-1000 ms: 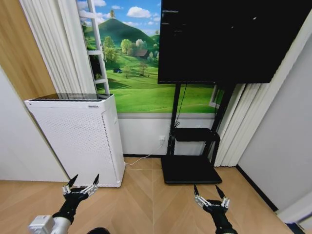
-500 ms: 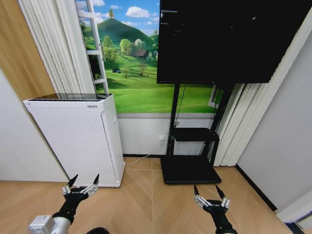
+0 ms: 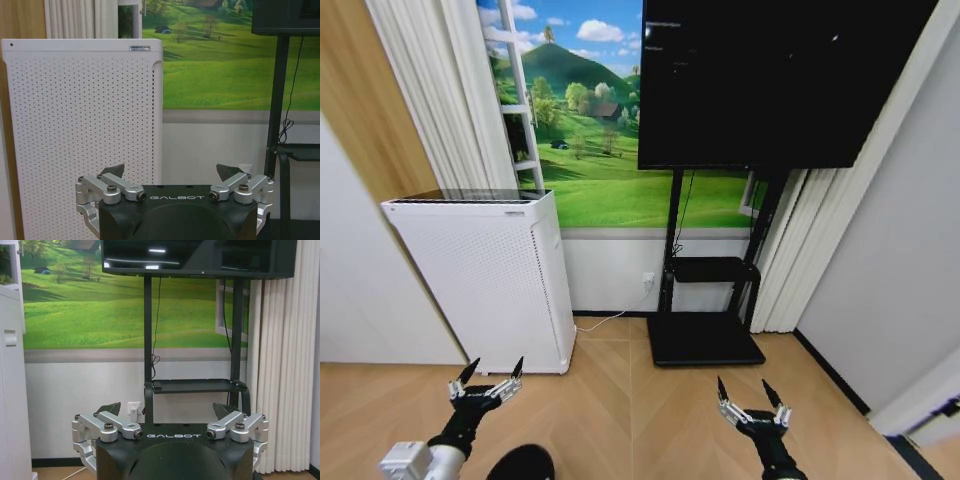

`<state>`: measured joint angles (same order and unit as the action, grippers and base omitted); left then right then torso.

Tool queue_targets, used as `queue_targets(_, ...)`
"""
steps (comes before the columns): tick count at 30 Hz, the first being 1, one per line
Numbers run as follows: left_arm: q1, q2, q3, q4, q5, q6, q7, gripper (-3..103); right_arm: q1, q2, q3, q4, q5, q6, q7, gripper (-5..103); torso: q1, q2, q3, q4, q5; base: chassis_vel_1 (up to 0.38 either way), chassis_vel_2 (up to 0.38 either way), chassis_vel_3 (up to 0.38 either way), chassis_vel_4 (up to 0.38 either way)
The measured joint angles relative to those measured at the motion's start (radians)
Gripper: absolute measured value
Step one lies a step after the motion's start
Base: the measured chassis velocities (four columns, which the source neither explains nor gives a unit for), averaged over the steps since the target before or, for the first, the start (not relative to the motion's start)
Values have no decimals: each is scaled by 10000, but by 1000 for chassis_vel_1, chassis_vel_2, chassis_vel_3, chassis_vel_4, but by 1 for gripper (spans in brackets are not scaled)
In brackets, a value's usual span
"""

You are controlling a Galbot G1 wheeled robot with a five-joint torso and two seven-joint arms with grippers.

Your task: Pick up the trash bin and place the garbage on the floor into it.

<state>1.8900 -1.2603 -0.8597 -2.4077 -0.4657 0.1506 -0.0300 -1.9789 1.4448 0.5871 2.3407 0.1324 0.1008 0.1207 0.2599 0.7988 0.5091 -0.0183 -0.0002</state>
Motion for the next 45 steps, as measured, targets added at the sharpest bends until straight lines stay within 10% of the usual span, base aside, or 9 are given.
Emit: queue_targets(45,0,0,0,-1,0,0,-2,100,0,-1,1,0,0,0,0,100,5,-3,1,0,4,178,-146,-191,152)
